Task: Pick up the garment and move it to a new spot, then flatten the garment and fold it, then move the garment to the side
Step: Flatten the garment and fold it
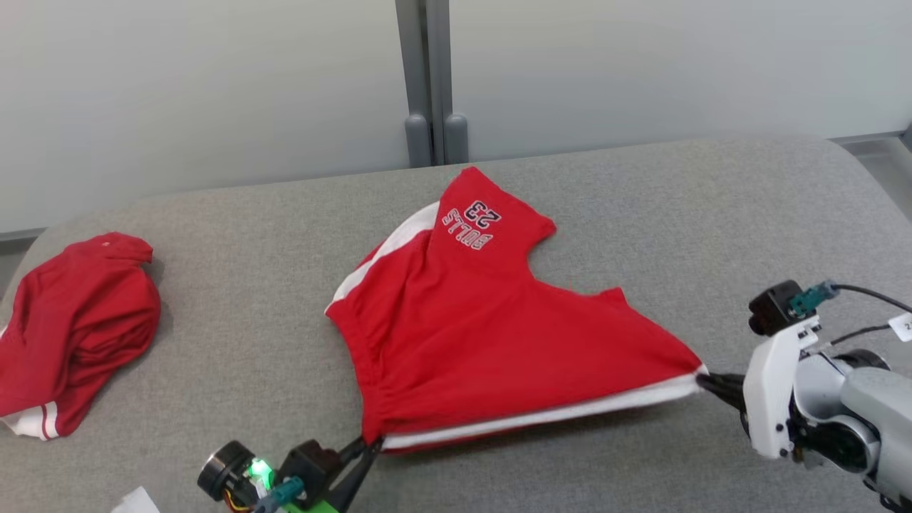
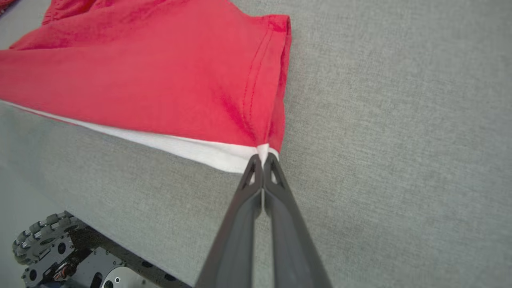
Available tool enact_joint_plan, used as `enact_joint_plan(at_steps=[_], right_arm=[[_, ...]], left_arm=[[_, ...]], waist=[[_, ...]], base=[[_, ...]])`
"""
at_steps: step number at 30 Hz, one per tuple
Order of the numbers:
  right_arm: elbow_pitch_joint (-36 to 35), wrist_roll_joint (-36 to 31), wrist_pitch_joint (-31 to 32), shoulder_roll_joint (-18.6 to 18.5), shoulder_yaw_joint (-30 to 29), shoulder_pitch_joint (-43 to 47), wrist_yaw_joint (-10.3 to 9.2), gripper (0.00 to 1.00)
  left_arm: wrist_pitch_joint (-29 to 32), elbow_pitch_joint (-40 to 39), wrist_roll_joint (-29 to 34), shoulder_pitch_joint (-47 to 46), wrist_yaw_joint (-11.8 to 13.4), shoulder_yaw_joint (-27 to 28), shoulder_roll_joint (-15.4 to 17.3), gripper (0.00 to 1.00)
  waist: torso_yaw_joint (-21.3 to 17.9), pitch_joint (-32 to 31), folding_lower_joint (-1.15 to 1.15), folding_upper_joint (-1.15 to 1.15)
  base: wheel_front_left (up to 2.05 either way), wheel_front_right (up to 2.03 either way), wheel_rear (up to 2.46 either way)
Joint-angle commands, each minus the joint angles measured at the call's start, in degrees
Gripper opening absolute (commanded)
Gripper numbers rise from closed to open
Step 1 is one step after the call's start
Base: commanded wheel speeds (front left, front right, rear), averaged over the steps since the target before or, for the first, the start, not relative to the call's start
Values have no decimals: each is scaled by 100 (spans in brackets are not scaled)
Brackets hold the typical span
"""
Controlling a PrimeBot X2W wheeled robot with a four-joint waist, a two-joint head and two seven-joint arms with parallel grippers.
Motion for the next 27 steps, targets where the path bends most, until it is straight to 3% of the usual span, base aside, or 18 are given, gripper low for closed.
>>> enact_joint_plan(at_steps=[1, 10, 15, 27], right_arm=[[-117, 135, 181, -153, 79, 159, -9, 0], [-959, 915, 1180, -1045, 200, 541, -9, 0], [-1323, 1094, 1562, -1412, 94, 457, -10, 0], [-1106, 595, 1520, -1017, -494, -443, -9, 0]], left_arm=[[32, -121, -69, 204, -9, -32, 89, 0], [463, -1044, -323, 824, 3, -361, 462, 0], [559, -1502, -429, 893, 168, -267, 535, 0], [630, -1862, -488, 264, 322, -46, 370, 0]], waist=[[6, -100, 1, 0], [49, -165, 1, 0], [120, -113, 1, 0], [585, 389, 1, 0]], base=[[0, 0, 0], [0, 0, 0], [0, 0, 0], [0, 0, 0]])
